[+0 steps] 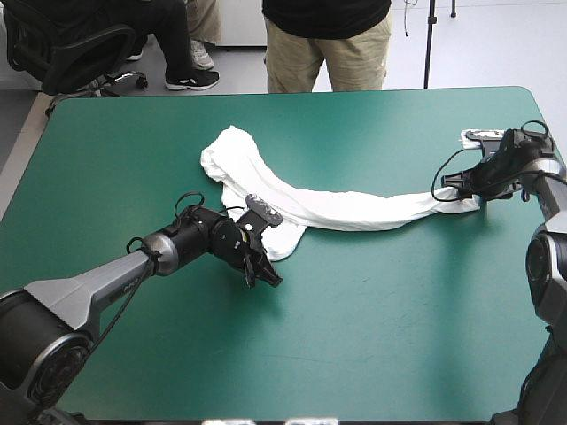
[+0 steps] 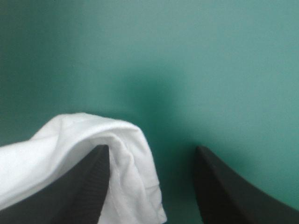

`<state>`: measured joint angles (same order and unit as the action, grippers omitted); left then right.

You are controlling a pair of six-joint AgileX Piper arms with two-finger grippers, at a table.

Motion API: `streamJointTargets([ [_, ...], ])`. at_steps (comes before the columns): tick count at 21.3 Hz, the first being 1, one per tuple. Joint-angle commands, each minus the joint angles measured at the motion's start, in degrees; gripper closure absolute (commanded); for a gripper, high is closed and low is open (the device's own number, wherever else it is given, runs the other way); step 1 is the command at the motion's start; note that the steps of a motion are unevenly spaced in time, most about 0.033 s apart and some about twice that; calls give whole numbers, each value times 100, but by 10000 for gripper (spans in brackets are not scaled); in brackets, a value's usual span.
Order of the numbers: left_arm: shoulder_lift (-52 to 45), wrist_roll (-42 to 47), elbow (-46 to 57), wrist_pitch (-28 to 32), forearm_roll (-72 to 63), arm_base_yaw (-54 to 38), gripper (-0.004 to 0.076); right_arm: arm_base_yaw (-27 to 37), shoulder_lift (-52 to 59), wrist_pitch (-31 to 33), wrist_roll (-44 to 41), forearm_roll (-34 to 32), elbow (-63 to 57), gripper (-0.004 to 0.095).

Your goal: Fold the cloth

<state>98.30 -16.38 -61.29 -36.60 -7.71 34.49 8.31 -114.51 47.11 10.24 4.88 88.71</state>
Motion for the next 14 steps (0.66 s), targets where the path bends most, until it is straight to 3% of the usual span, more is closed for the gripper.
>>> streamJointTargets([
  [1,85,75,59,-330,-150,33,733,40,154,3,34,31,141,459],
  [2,85,75,59,-319,-172,33,733,40,144,56,51,31,141,532],
  [3,73,75,59,-308,-222,33,733,40,144,107,207,106,141,754],
  [4,58,75,59,-298,-236,33,733,40,144,105,253,145,141,883],
  [9,-731,366,59,-536,212,22,733,40,437,70,145,213,141,923],
  [14,-2335,1484,-141,-1604,2262,22,733,40,1758,45,422,925,233,925],
])
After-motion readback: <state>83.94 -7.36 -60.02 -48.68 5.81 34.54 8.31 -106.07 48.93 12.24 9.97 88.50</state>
